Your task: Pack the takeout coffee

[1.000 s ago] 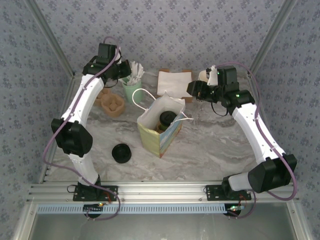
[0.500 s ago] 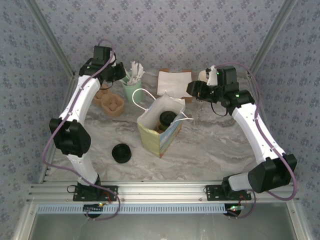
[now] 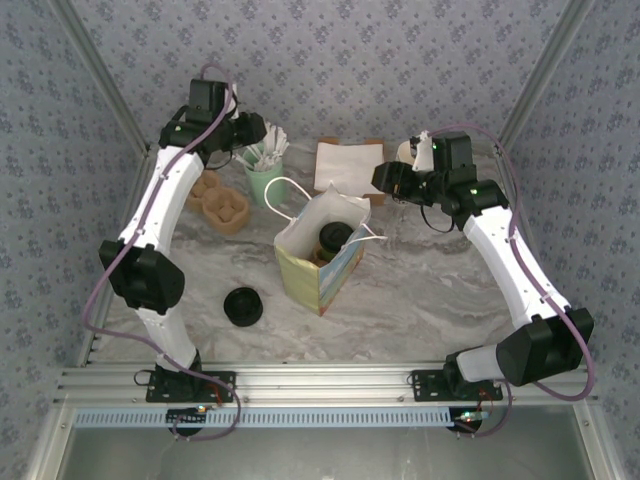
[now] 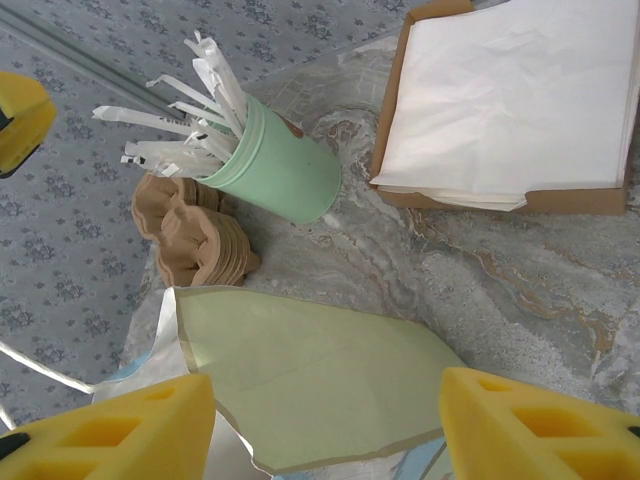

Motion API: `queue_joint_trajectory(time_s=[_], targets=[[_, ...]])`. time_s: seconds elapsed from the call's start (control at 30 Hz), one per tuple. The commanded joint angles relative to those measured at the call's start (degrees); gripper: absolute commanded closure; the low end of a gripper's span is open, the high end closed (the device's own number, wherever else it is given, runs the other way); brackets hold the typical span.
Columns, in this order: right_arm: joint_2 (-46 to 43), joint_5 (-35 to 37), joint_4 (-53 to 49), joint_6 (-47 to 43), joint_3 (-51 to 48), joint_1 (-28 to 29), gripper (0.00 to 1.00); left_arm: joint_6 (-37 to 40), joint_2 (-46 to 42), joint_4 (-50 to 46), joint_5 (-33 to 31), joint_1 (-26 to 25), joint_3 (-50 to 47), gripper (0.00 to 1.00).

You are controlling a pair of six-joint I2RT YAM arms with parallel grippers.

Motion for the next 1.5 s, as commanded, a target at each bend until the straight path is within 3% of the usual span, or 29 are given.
queue_joint_trajectory(time_s=[0.0,0.37,0.97,1.07,1.27,1.47], targets=[[0.11,0.69,-0.38,0.08,2.0,0.41,0.37,0.91,1.5,-0.4,-0.21,-0.82,2.57,0.57],[0.08,1.03,-1.43,-0.44,2.96,0.48,0.37,3.0,7.75,-5.6,-4.96,-2.75,9.85,0.57],[-0.5,1.16,-1.95,-0.79,3.14,0.29,0.37,4.62,9.82,-6.71,-8.06,-3.13,9.96,0.66],[-0.92,1.31,-2.05,-0.94,3.05,0.23,0.37,4.71,9.93,-6.71,-8.07,-3.14,10.05,0.71],[-1.8,1.47,-2.31,-1.16,3.03,-0.25,0.37,4.89,9.37,-6.94,-8.73,-3.21,10.9,0.94],[-2.69,1.53,-2.31,-1.47,3.14,-1.03,0.37,6.08,6.1,-8.71,-10.38,-3.77,14.36,0.98]])
